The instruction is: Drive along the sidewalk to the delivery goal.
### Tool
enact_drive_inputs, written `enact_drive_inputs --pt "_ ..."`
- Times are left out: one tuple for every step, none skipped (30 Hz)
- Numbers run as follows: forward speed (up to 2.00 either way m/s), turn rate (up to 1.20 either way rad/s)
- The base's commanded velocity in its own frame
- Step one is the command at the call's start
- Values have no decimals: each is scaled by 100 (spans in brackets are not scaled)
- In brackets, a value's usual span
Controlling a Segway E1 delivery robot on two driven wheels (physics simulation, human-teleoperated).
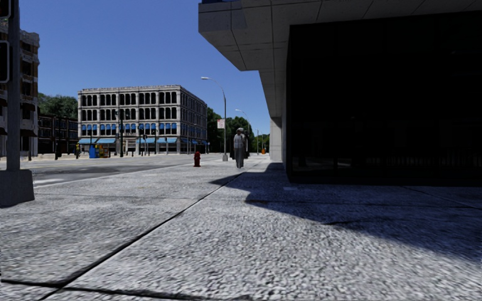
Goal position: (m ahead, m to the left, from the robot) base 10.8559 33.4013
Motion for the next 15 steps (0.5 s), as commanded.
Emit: enact_drive_inputs --pt "200 0" --pt "200 0" --pt "200 8" --pt "200 27" --pt "200 33" --pt "200 33" --pt "200 35" --pt "200 38" --pt "200 40" --pt "200 40" --pt "200 47" --pt "200 47" --pt "200 47" --pt "200 47" --pt "200 48"
